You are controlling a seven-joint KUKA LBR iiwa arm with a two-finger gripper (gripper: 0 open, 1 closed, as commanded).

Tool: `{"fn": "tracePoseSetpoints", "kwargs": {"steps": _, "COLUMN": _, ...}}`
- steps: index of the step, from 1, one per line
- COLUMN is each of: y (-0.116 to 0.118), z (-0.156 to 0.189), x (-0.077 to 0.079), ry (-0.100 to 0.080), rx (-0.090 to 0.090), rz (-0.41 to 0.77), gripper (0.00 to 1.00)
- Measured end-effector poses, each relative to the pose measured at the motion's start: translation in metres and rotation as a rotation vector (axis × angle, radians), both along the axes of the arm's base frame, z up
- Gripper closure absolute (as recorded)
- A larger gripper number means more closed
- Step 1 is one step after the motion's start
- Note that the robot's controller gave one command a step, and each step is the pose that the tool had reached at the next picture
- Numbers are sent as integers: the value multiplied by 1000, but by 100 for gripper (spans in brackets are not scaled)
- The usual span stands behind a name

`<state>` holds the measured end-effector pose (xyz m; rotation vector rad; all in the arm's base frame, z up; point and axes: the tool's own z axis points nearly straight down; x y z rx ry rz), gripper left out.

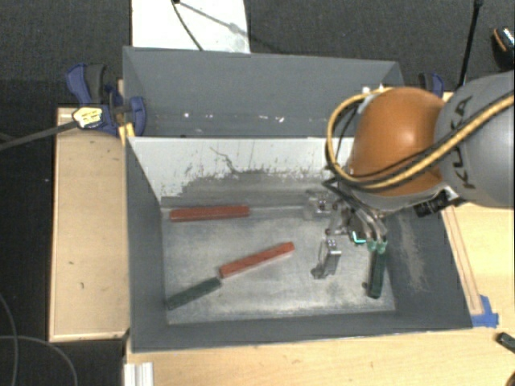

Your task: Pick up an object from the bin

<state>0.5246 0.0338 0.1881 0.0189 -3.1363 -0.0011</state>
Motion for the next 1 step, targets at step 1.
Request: {"fn": "tracePoseSetpoints", "kwargs": {"steps": 1, "y": 6, "z": -122, "x": 5, "ry": -1, "rx": 0, "rz": 8, "gripper": 0}}
